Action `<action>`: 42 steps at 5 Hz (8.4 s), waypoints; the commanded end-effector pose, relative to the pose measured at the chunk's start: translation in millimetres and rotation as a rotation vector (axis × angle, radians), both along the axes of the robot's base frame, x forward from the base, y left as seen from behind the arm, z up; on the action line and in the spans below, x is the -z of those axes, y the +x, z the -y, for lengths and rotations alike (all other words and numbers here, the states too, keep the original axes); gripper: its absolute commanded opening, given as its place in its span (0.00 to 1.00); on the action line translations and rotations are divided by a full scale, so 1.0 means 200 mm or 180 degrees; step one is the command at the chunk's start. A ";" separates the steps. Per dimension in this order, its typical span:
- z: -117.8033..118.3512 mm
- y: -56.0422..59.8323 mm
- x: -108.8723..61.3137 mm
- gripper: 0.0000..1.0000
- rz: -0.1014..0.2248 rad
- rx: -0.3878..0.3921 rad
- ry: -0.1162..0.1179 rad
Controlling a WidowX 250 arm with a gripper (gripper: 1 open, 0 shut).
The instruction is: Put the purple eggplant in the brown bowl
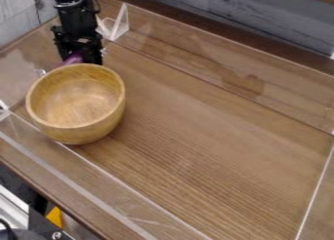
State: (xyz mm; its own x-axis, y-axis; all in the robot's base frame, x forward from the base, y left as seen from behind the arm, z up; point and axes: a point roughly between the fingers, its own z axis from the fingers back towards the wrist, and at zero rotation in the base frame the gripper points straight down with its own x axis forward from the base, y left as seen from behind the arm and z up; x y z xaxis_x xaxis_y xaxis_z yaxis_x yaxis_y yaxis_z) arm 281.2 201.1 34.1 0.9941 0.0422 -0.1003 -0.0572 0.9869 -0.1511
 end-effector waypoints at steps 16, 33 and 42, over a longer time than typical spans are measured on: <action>0.03 -0.12 -0.37 0.00 0.0294 -0.0075 0.0193; 0.38 -0.22 -0.24 0.00 0.0184 0.0107 0.0299; 0.48 -0.22 -0.22 1.00 0.0135 0.0001 0.0275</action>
State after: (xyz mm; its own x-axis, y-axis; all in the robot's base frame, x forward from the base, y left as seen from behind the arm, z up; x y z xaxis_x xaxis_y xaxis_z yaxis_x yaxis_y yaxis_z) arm 231.8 105.1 59.0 0.9914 0.0527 -0.1199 -0.0644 0.9933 -0.0963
